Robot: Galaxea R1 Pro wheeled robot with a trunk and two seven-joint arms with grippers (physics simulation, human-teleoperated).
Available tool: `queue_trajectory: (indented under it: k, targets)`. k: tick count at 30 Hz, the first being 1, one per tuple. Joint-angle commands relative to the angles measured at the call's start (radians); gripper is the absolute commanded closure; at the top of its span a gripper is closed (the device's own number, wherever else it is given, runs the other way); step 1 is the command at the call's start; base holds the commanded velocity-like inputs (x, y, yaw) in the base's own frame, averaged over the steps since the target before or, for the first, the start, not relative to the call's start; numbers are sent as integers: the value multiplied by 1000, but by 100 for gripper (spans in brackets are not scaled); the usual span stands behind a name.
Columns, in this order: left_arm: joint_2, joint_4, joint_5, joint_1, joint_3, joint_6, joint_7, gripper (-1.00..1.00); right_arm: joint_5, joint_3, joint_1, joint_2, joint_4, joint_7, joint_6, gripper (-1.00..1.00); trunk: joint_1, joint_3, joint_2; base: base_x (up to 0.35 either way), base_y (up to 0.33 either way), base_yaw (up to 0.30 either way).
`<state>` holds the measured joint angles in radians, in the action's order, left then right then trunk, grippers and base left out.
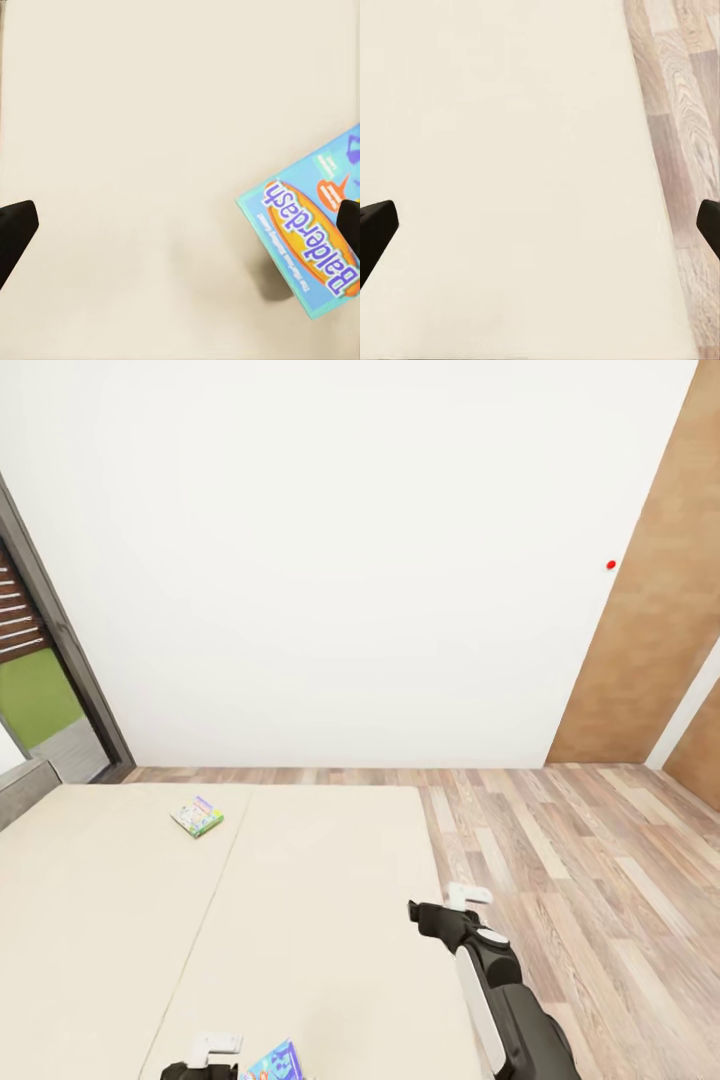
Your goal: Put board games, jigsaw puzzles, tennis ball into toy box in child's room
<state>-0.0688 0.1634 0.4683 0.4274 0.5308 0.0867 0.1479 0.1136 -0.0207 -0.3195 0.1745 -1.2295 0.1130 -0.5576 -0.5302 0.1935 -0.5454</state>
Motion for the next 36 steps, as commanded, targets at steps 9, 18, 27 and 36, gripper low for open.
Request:
queue_trajectory:
  k: [9,18,27,36]
  targets:
    - [-1,-1,16,1,4,52,-75,-100,9,3,27,0,-95,-231,-82,-100,0,16,-2,0,0,0]
    - [-2,-2,23,1,0,65,-130,-100,10,5,29,0,-106,-292,-99,-100,0,31,-2,0,0,0]
    - [-2,-2,24,1,0,68,-147,-100,20,9,31,-8,-109,-428,-106,-100,0,43,-2,0,0,0]
    - [0,-2,29,1,-8,66,-165,-100,47,24,41,-77,-109,-829,-119,-100,0,46,-2,0,0,0]
